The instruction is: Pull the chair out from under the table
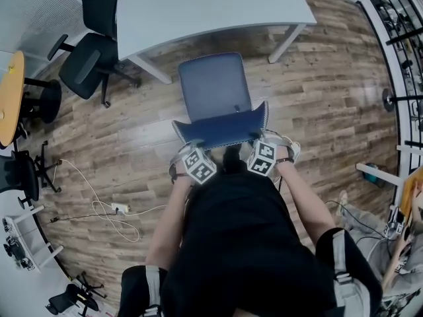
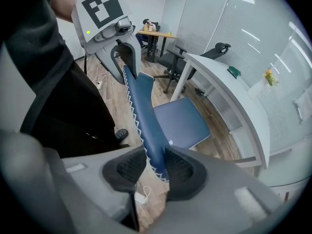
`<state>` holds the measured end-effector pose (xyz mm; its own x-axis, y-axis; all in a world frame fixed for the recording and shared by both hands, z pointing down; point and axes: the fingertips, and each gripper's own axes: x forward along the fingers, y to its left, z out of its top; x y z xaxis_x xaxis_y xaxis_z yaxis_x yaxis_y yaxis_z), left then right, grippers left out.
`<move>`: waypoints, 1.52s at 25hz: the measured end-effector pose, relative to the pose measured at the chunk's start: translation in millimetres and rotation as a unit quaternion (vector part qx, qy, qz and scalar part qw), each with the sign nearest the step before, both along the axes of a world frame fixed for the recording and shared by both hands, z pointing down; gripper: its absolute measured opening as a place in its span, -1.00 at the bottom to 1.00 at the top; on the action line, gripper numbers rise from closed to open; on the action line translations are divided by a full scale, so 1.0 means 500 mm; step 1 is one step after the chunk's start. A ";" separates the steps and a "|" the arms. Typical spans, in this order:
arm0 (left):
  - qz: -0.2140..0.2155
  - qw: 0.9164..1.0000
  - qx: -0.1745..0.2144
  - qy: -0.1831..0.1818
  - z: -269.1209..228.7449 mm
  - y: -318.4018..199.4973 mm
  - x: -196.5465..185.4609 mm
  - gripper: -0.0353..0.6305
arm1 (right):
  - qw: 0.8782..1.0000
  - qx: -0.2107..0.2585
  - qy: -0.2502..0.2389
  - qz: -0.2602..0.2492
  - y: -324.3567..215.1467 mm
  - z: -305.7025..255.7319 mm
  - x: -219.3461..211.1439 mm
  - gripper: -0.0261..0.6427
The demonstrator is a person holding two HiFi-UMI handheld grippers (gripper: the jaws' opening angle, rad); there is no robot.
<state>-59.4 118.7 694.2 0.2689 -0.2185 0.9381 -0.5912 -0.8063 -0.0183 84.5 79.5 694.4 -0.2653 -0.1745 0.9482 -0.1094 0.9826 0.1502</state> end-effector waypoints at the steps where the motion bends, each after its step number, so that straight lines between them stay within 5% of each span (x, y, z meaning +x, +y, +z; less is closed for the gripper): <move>1: 0.002 1.000 0.001 0.001 -0.001 0.004 0.000 -0.53 | 1.000 -0.003 -0.002 0.001 0.006 -0.002 -0.001 -0.56; 38: 0.019 0.998 -0.022 0.049 -0.026 0.158 0.071 -0.54 | 1.000 0.008 0.015 0.014 0.145 -0.018 0.072 -0.55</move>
